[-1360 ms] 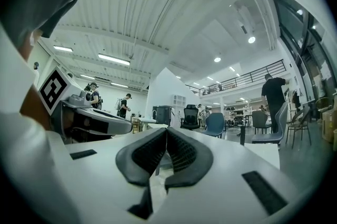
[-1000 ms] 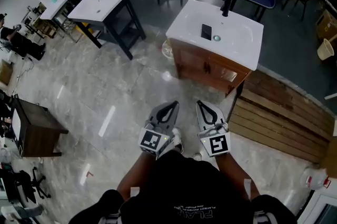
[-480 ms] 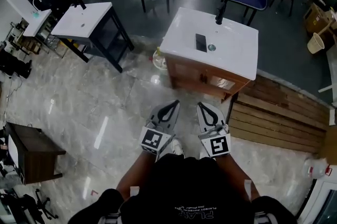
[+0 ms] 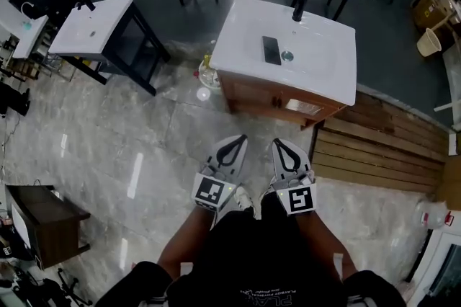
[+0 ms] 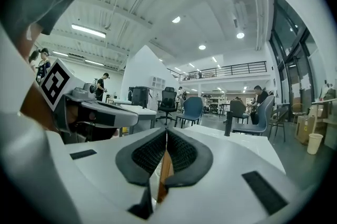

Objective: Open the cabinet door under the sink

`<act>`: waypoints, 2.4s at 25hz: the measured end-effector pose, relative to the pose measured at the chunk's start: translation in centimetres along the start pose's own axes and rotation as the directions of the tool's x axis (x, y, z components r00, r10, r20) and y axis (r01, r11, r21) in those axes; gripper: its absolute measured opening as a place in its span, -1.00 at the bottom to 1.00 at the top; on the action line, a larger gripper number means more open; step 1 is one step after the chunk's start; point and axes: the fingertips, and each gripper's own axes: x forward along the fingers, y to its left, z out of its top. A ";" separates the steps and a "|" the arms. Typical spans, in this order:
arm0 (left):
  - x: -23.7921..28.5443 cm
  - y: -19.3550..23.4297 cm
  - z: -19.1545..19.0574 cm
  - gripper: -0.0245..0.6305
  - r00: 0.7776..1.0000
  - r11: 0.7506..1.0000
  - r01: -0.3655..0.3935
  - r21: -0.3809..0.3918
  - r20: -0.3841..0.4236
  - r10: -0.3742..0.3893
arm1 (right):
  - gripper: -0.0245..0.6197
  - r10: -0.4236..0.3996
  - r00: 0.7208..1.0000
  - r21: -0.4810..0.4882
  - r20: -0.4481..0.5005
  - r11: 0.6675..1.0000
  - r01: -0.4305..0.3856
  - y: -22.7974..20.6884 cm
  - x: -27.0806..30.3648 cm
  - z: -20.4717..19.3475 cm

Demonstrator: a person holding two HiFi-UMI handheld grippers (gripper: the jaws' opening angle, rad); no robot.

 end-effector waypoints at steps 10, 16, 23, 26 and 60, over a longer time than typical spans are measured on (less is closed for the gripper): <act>7.6 3.2 -5.4 -0.85 0.999 0.997 -0.032 -0.074 -0.008 0.032 | -0.85 -0.092 0.995 0.073 -0.032 0.993 0.094 -5.2 4.9 -8.0; 12.0 5.3 -12.3 -0.85 0.997 0.991 -0.074 -0.107 -0.042 0.070 | -0.85 -0.180 0.980 0.121 -0.083 0.975 0.189 -8.2 6.5 -15.4; 16.2 6.9 -21.1 -0.85 0.991 0.986 -0.105 -0.129 -0.093 0.093 | -0.85 -0.206 0.968 0.122 -0.142 0.967 0.223 -10.8 7.9 -25.5; 17.4 7.1 -24.4 -0.85 0.988 0.987 -0.103 -0.120 -0.123 0.088 | -0.85 -0.203 0.964 0.122 -0.174 0.967 0.225 -11.1 8.1 -29.5; 22.9 10.6 -38.6 -0.85 0.977 0.991 -0.090 -0.103 -0.204 0.067 | -0.50 -0.430 0.857 0.071 -0.285 0.882 0.466 -16.4 16.1 -47.1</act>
